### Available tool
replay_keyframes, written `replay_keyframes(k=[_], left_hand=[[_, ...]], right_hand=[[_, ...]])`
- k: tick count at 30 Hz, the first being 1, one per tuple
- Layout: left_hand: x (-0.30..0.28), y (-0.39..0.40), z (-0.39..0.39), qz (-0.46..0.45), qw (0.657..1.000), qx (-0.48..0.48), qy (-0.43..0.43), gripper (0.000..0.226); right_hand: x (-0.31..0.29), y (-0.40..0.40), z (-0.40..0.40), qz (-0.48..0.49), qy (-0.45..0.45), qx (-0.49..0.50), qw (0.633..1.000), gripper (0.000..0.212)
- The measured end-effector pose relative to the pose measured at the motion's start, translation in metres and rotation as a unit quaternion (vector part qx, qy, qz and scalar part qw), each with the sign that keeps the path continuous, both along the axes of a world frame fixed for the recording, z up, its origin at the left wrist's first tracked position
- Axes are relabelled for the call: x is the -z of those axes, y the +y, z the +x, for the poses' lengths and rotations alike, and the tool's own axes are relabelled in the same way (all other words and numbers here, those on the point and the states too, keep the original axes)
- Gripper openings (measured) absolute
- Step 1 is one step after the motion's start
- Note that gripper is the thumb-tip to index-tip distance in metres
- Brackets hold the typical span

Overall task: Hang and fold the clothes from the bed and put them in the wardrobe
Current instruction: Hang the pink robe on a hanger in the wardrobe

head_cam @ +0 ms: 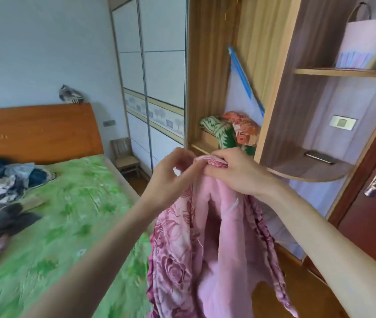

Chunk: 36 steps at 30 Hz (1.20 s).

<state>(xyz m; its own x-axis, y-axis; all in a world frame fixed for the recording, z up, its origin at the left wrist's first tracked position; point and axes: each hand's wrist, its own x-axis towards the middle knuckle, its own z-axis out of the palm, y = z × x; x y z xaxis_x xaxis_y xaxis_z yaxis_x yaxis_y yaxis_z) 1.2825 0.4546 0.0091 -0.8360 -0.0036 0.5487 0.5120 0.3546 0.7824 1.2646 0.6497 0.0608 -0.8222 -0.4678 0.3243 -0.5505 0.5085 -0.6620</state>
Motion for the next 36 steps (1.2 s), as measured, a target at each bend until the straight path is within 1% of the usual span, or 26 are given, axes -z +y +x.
replay_keyframes(k=[1, 3, 4, 6, 7, 9, 10, 12, 14, 16, 18, 20, 22, 26, 27, 28, 30, 31, 32, 33, 34, 35, 36], left_hand=[[0.014, 0.001, 0.008, -0.011, 0.999, -0.046, 0.02, 0.023], [0.045, 0.001, 0.027, -0.044, 0.986, -0.155, 0.049, 0.028], [0.061, 0.004, 0.037, -0.053, 0.979, -0.186, 0.057, 0.03], [0.088, 0.014, 0.051, -0.054, 0.982, -0.182, 0.027, 0.029], [0.099, 0.021, 0.054, -0.061, 0.985, -0.164, -0.007, 0.031], [0.12, 0.032, 0.055, -0.101, 0.982, -0.149, -0.065, 0.044], [0.127, 0.037, 0.055, -0.118, 0.979, -0.15, -0.077, 0.052], [0.137, 0.045, 0.055, -0.149, 0.973, -0.155, -0.084, 0.057], [0.148, 0.051, 0.054, -0.195, 0.964, -0.154, -0.093, 0.051], [0.156, 0.054, 0.055, -0.204, 0.961, -0.162, -0.092, 0.041], [0.161, 0.049, 0.053, -0.205, 0.957, -0.197, -0.051, 0.038], [0.154, 0.037, 0.052, -0.147, 0.962, -0.227, -0.045, 0.036], [0.147, 0.025, 0.049, -0.085, 0.971, -0.214, -0.057, 0.032], [0.13, 0.015, 0.043, -0.012, 0.985, -0.16, -0.061, 0.031], [0.125, 0.014, 0.042, 0.005, 0.988, -0.144, -0.062, 0.03], [0.119, 0.013, 0.041, 0.022, 0.99, -0.127, -0.064, 0.028], [0.105, 0.012, 0.037, 0.037, 0.993, -0.094, -0.055, 0.026], [0.098, 0.012, 0.036, 0.035, 0.995, -0.076, -0.046, 0.025], [0.091, 0.015, 0.036, 0.025, 0.998, -0.056, -0.034, 0.025], [0.085, 0.018, 0.036, 0.007, 0.999, -0.036, -0.02, 0.026], [0.08, 0.023, 0.037, -0.016, 1.0, -0.02, -0.007, 0.027], [0.077, 0.027, 0.037, -0.031, 0.999, -0.013, 0.003, 0.028], [0.074, 0.029, 0.037, -0.03, 0.999, -0.013, 0.006, 0.028]], right_hand=[[0.005, -0.001, -0.002, -0.019, -0.013, 0.012, 1.0, 0.02], [0.011, 0.003, -0.006, -0.077, -0.061, 0.025, 0.995, 0.016], [0.011, 0.006, -0.008, -0.102, -0.082, 0.026, 0.991, 0.016], [0.009, 0.015, -0.01, -0.14, -0.107, 0.019, 0.984, 0.011], [0.007, 0.019, -0.01, -0.151, -0.11, 0.006, 0.982, 0.014], [0.005, 0.025, -0.009, -0.159, -0.104, -0.021, 0.982, 0.023], [0.002, 0.027, -0.007, -0.164, -0.102, -0.03, 0.981, 0.024], [-0.001, 0.033, -0.007, -0.178, -0.102, -0.037, 0.978, 0.018], [-0.004, 0.041, -0.007, -0.198, -0.099, -0.032, 0.975, 0.014], [-0.004, 0.052, -0.007, -0.209, -0.096, -0.021, 0.973, 0.013], [0.0, 0.066, -0.01, -0.186, -0.068, 0.006, 0.98, 0.022], [0.01, 0.082, -0.016, -0.132, -0.013, 0.049, 0.99, 0.034], [0.023, 0.097, -0.022, -0.102, 0.011, 0.08, 0.991, 0.037], [0.058, 0.118, -0.033, -0.068, -0.033, 0.124, 0.989, 0.022], [0.065, 0.121, -0.033, -0.053, -0.05, 0.13, 0.989, 0.015], [0.07, 0.121, -0.032, -0.039, -0.072, 0.13, 0.988, 0.017], [0.077, 0.118, -0.027, -0.004, -0.094, 0.104, 0.99, 0.043], [0.081, 0.114, -0.024, 0.023, -0.078, 0.091, 0.993, 0.054], [0.083, 0.107, -0.021, 0.051, -0.038, 0.076, 0.995, 0.061], [0.086, 0.098, -0.018, 0.074, 0.012, 0.055, 0.996, 0.062], [0.09, 0.089, -0.015, 0.082, 0.048, 0.03, 0.995, 0.056], [0.095, 0.08, -0.014, 0.081, 0.053, 0.005, 0.995, 0.046], [0.1, 0.072, -0.012, 0.072, 0.036, -0.015, 0.997, 0.039]])
